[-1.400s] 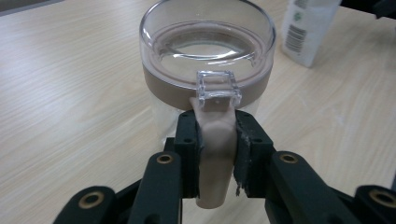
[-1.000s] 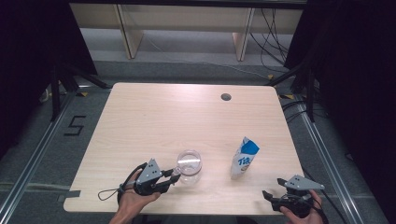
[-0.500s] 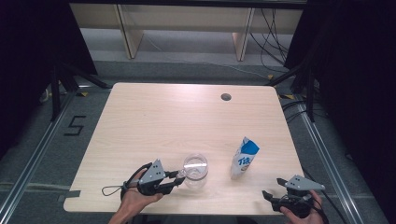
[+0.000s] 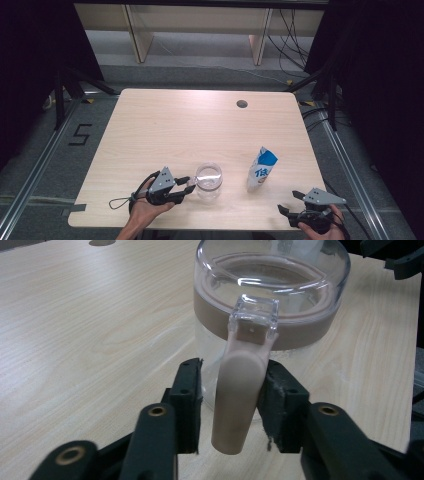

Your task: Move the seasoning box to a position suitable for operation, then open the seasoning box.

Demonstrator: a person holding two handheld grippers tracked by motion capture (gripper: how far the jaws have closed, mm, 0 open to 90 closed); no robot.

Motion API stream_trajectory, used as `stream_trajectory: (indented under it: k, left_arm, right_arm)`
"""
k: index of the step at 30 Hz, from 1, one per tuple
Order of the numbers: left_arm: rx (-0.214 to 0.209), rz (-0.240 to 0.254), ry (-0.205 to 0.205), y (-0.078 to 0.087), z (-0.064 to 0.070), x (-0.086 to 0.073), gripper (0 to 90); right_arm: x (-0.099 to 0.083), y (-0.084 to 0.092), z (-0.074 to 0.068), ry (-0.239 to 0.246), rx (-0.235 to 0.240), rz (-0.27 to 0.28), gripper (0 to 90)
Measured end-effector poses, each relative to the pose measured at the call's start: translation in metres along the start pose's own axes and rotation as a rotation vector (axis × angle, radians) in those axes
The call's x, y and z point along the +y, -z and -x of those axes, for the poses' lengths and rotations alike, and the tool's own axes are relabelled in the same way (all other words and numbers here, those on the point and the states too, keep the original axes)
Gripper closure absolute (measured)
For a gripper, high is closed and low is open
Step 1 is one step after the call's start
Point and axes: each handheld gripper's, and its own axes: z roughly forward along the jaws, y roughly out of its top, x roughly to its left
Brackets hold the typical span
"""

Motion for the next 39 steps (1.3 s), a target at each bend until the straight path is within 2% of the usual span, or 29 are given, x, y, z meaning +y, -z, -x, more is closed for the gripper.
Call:
stream_trajectory:
  k: [1,2,5,6,7,8,9,10,11,12,13,14,15,16,17,18,20,22,23,24,25,27,29,31,33,35,37,38,39]
  left_arm:
    - [0.011,0.005,0.022,0.001,0.002,0.000,57.2]
    - [0.006,0.006,0.015,0.003,0.001,0.000,54.2]
    - [0.011,0.020,0.039,0.009,0.003,0.000,48.2]
    - [0.022,0.024,0.056,0.011,0.005,0.000,45.2]
    - [0.023,0.029,0.065,0.012,0.005,0.000,42.4]
    - [0.035,0.030,0.107,0.015,0.007,-0.001,40.1]
    - [0.028,0.033,0.104,0.016,0.006,-0.001,38.6]
    - [0.028,0.040,0.117,0.017,0.007,-0.001,37.5]
    - [0.038,0.039,0.132,0.019,0.009,-0.002,37.0]
    - [0.041,0.040,0.131,0.021,0.009,-0.002,36.2]
    - [0.054,0.030,0.151,0.023,0.011,-0.002,35.2]
    - [0.044,0.033,0.157,0.024,0.010,-0.003,34.4]
    - [0.058,0.029,0.182,0.025,0.011,-0.004,33.4]
    - [0.055,0.022,0.182,0.027,0.010,-0.005,32.3]
    - [0.060,0.017,0.223,0.028,0.011,-0.006,31.5]
    - [0.063,0.005,0.211,0.030,0.011,-0.007,31.0]
    - [0.068,0.010,0.230,0.032,0.012,-0.009,29.9]
    - [0.070,-0.001,0.210,0.035,0.011,-0.009,29.6]
    - [0.068,0.000,0.223,0.036,0.012,-0.010,29.4]
    - [0.079,0.008,0.244,0.037,0.013,-0.010,29.4]
    - [0.076,0.008,0.240,0.037,0.013,-0.011,29.5]
    - [0.079,0.007,0.231,0.039,0.014,-0.011,29.5]
    - [0.081,0.010,0.250,0.041,0.015,-0.011,29.6]
    - [0.076,0.018,0.230,0.042,0.014,-0.010,29.6]
    - [0.096,0.020,0.255,0.043,0.016,-0.009,29.7]
    - [0.099,0.022,0.240,0.045,0.015,-0.007,30.1]
    - [0.094,0.032,0.256,0.046,0.015,-0.004,31.1]
    - [0.086,0.036,0.246,0.046,0.015,-0.003,32.0]
    - [0.084,0.045,0.259,0.046,0.015,-0.002,32.5]
  right_arm:
    - [0.000,0.000,0.000,0.008,-0.002,0.004,25.6]
    - [0.000,-0.001,0.000,0.021,0.008,0.011,25.7]
    - [0.000,0.000,-0.002,0.002,0.008,0.002,25.7]
    - [0.000,0.001,-0.006,-0.034,0.008,-0.009,25.7]
    - [0.001,-0.001,-0.003,0.002,0.010,0.005,25.7]
    - [0.001,-0.001,-0.003,0.007,0.015,0.011,25.7]
    - [0.001,-0.002,-0.003,0.018,0.012,0.016,25.8]
    - [0.001,-0.002,-0.004,0.017,0.011,0.018,25.9]
    - [0.001,-0.002,-0.004,0.007,0.031,0.013,25.9]
    - [0.001,-0.002,-0.004,0.006,0.039,0.011,26.0]
    - [0.001,-0.002,-0.004,0.008,0.022,0.015,25.9]
    - [0.001,-0.002,-0.004,0.015,0.018,0.020,25.9]
    - [0.001,-0.002,-0.004,0.008,0.022,0.015,25.9]
    - [0.001,-0.002,-0.004,0.011,0.021,0.017,26.0]
    - [0.001,-0.002,-0.004,0.014,0.015,0.018,26.0]
    - [0.001,-0.002,-0.005,0.006,0.017,0.016,26.0]
    - [0.001,-0.002,-0.004,0.018,0.012,0.017,26.0]
    - [0.001,-0.002,-0.004,0.018,0.011,0.017,26.0]
    - [0.000,-0.002,-0.006,-0.005,0.017,0.011,26.0]
    - [0.001,-0.003,-0.004,0.015,0.016,0.016,26.0]
    - [0.001,-0.002,-0.004,0.015,0.015,0.016,26.0]
    - [0.001,-0.004,-0.004,0.005,0.045,0.008,26.0]
    - [0.001,-0.003,-0.004,0.027,0.010,0.017,26.0]
    - [0.001,-0.003,-0.005,0.016,0.016,0.017,26.0]
    - [0.001,-0.003,-0.005,0.019,0.025,0.010,26.0]
    - [0.001,-0.002,-0.005,0.021,0.020,0.007,26.2]
    - [0.001,-0.003,-0.005,0.029,0.023,0.013,26.4]
    - [0.001,-0.002,-0.008,0.003,0.022,0.004,26.4]
    - [0.001,-0.003,-0.008,0.010,0.023,0.007,26.5]
